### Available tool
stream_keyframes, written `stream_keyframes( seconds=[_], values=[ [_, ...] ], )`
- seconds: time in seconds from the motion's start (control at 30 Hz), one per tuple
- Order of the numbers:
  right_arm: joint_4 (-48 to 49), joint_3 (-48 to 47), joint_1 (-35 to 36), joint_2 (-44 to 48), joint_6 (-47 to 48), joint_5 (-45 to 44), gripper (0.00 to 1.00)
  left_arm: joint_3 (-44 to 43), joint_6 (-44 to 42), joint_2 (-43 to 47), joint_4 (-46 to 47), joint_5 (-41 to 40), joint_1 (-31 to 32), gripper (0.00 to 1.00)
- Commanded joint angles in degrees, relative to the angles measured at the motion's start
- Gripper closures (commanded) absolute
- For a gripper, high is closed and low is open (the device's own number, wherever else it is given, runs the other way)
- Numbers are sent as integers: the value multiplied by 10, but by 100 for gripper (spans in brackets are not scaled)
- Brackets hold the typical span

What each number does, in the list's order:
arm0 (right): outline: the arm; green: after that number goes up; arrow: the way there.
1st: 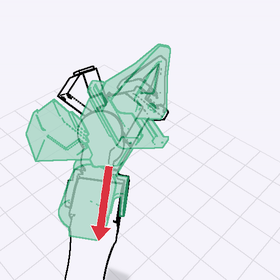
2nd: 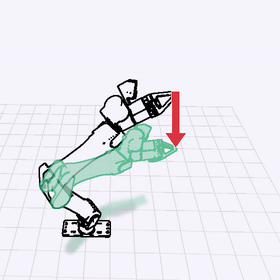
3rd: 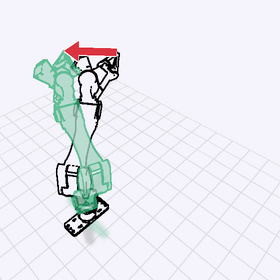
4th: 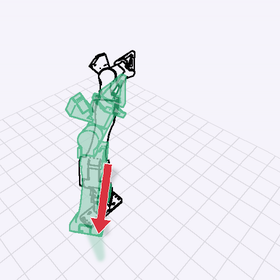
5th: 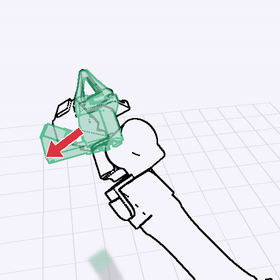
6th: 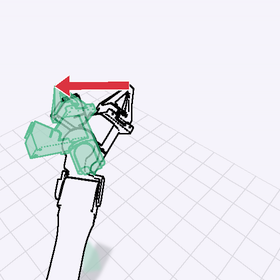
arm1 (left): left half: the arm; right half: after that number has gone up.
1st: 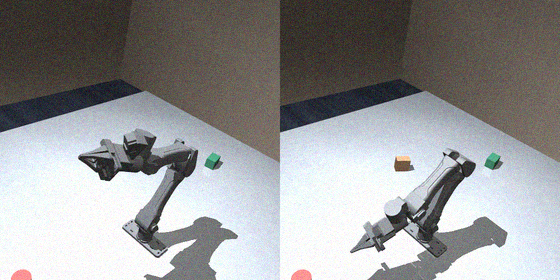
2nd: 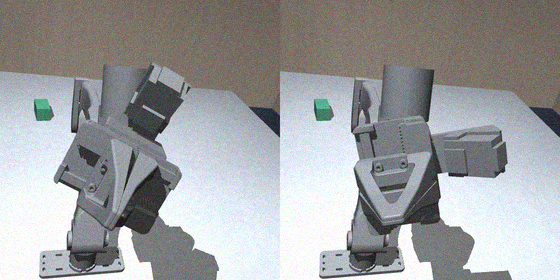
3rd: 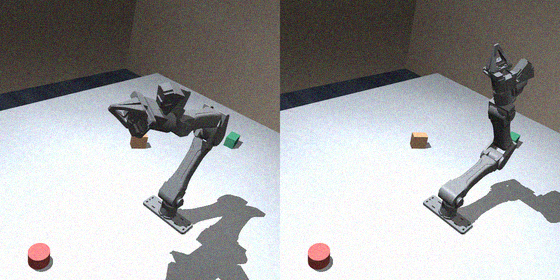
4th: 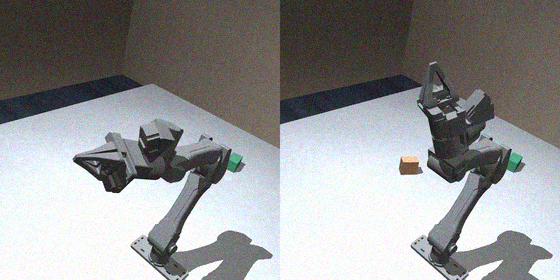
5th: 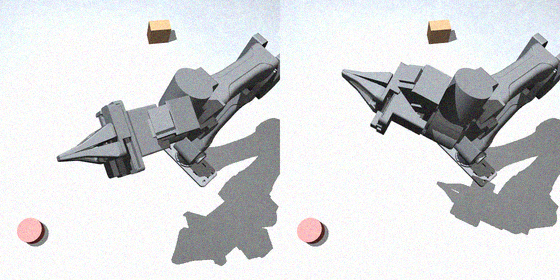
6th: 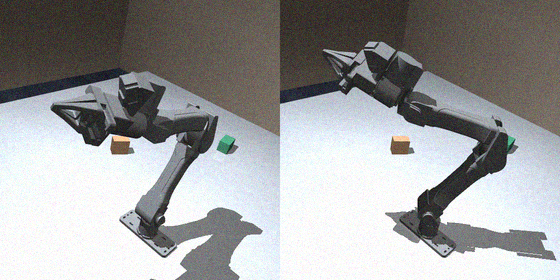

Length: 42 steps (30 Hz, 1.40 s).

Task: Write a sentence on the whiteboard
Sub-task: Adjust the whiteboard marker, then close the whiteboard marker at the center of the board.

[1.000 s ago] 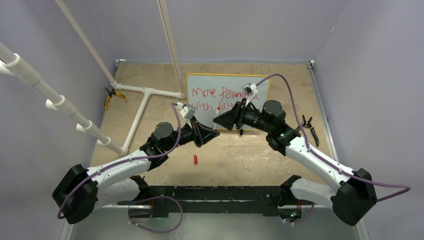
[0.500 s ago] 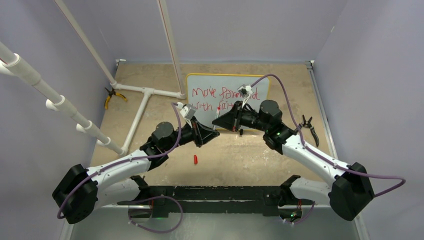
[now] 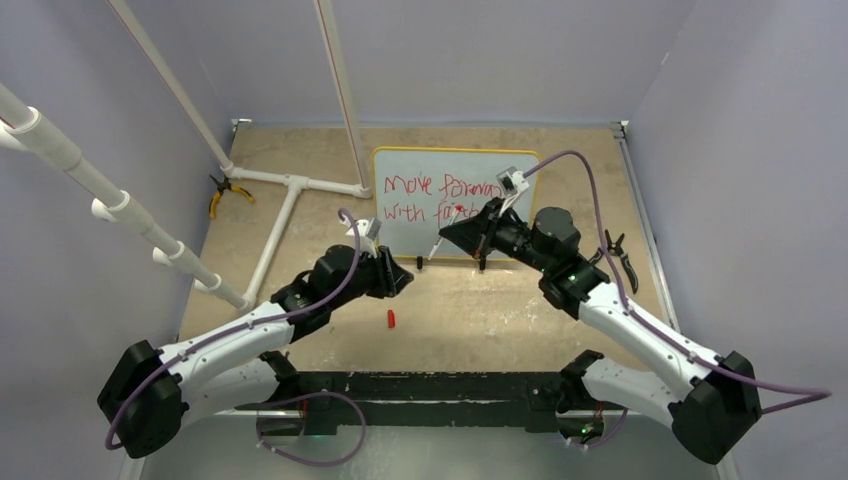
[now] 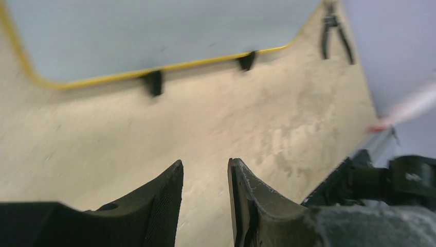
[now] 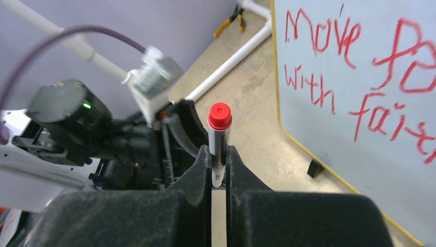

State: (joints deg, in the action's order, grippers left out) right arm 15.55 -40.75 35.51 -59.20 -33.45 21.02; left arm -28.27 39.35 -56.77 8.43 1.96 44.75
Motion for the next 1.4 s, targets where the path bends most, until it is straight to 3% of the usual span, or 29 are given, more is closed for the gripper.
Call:
stream_keyframes(
  seconds=[0.0,0.13,0.4,0.73,1.37],
  values=[
    [0,3,-1,46,36,-58,100,-2,66,0,-182,-120,-1,63],
    [-19,6,-1,74,59,-88,100,-24,95,-34,-271,-169,17,64],
    [-29,23,-2,118,80,-114,100,-87,132,-172,-334,-221,96,72],
    [-27,37,-2,132,85,-125,100,-105,160,-200,-326,-227,120,72],
    [-25,42,-2,122,85,-117,100,-150,189,-232,-320,-238,180,63]
  ],
)
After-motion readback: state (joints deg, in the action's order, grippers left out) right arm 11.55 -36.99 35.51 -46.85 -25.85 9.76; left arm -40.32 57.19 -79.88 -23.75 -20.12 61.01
